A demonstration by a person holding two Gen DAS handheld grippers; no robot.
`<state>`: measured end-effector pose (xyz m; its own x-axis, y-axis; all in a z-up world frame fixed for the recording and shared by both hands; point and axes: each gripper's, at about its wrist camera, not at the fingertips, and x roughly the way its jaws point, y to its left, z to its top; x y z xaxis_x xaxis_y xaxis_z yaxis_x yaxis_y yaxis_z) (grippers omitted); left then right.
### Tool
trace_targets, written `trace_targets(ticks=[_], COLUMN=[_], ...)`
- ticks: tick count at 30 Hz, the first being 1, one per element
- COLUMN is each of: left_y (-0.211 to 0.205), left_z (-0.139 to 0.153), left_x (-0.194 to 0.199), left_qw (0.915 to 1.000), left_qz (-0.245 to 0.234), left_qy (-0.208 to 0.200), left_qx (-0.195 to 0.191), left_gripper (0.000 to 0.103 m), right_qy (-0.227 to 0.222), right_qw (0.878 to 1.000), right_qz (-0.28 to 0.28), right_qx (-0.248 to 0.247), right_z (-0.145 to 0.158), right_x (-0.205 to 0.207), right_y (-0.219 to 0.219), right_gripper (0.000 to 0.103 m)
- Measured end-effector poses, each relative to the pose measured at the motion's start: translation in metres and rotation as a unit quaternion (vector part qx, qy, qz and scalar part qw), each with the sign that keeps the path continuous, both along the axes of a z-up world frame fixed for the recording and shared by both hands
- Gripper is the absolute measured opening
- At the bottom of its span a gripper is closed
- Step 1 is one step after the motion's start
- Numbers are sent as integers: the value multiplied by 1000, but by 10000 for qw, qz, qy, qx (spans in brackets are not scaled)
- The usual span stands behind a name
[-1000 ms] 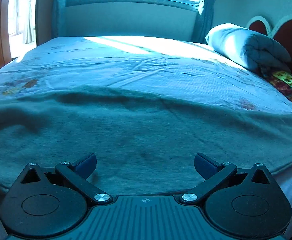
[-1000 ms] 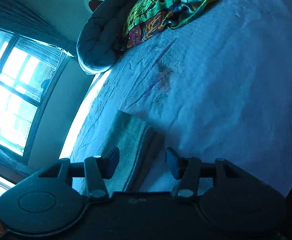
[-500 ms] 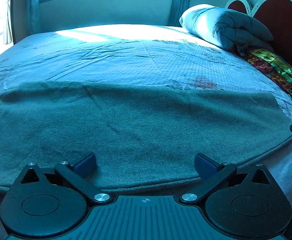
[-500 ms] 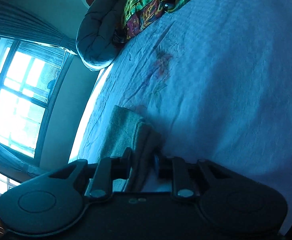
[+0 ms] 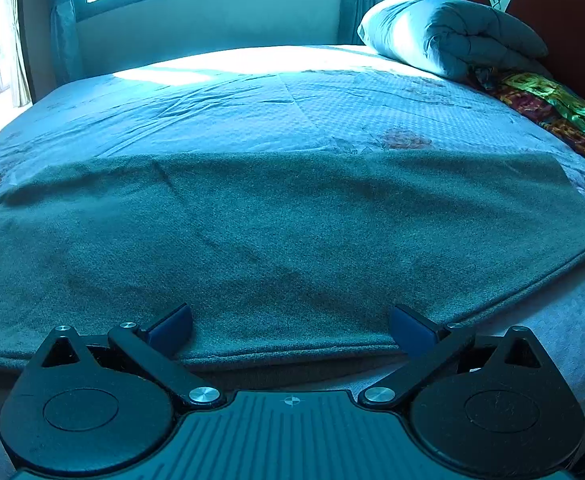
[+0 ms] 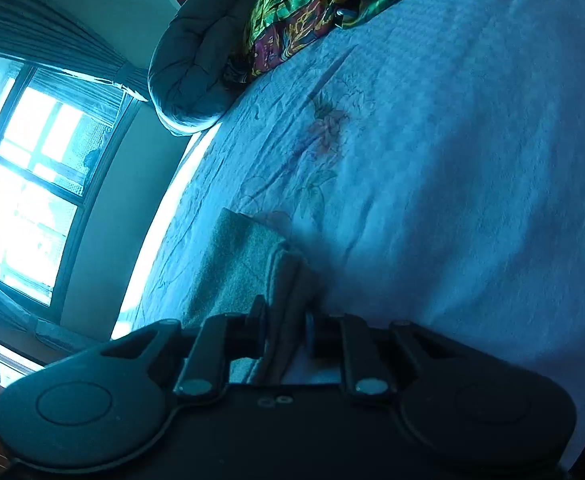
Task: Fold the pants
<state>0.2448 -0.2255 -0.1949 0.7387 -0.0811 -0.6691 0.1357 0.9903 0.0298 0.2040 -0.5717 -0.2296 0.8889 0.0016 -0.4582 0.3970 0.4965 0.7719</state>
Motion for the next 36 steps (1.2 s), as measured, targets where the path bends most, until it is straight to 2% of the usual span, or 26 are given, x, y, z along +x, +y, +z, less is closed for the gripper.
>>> trace_targets(ticks=[2,3,6,8,11,14,15,16,18,19,20,21,22,24,28,30,31,32,34,35,36], left_y=[0,3,42,85,182,279,316,343,381,393,400,403,405,398,356,327,310,289,253,240,231], left_z=[-1,-1,15,28,40,47,48,47,42,39,36,32,30,27,28,29,32,34,25,15,7], left_x=[0,1,-4,-16,-34,-56,-68,-78,-94,-101,-104,-106,-106,-104,-85,-67,-59,-48,-19,-6,0], left_qw=[10000,10000,9964,9952,9890,9752,9663,9588,9449,9406,9375,9361,9379,9426,9564,9628,9660,9714,9840,9884,9913], left_qz=[17,-13,-35,306,1008,1908,2275,2522,2907,2995,3069,3096,3022,2858,2184,1859,1700,1509,1309,1209,1147], left_qy=[-25,-29,-33,-276,-542,-618,-614,-593,-585,-598,-606,-594,-560,-579,-579,-537,-564,-594,-330,-62,-71], left_qx=[-26,-90,-847,-888,-934,-933,-1038,-1166,-1388,-1485,-1525,-1559,-1606,-1627,-1853,-1889,-1864,-1733,-1166,-913,-647], left_gripper=[103,103,103,103,103,103,103,103,103,103,103,103,103,103,103,103,103,103,103,103,103], right_qy=[119,41,-313,-580,-965,-1227,-1240,-1210,-1026,-928,-835,-768,-721,-724,-601,-611,-468,-146,647,442,383], right_qw=[9988,9979,9938,9855,9663,9419,9329,9257,9042,8839,8583,8517,8614,8788,8961,9025,9053,9077,9052,9107,9136], right_qz=[-7,-12,140,480,1090,1775,2061,2308,3067,3677,4284,4451,4327,4000,3419,3329,3286,3258,3479,3439,3400], right_qx=[-478,-645,-1054,-1519,-2125,-2576,-2680,-2742,-2790,-2737,-2697,-2656,-2562,-2499,-2768,-2663,-2651,-2642,-2355,-2244,-2199], right_z=[16,25,66,100,144,163,163,158,135,116,99,88,83,87,103,102,91,73,35,34,39], right_x=[2,1,2,8,21,35,39,43,49,50,49,45,39,36,43,45,47,56,76,72,70], right_y=[10,16,41,74,143,229,263,291,359,394,418,431,431,414,361,336,329,320,312,307,304], right_gripper=[7,7,7,7,7,8,8,9,19,40,43,30,8,10,17,19,19,19,14,14,15])
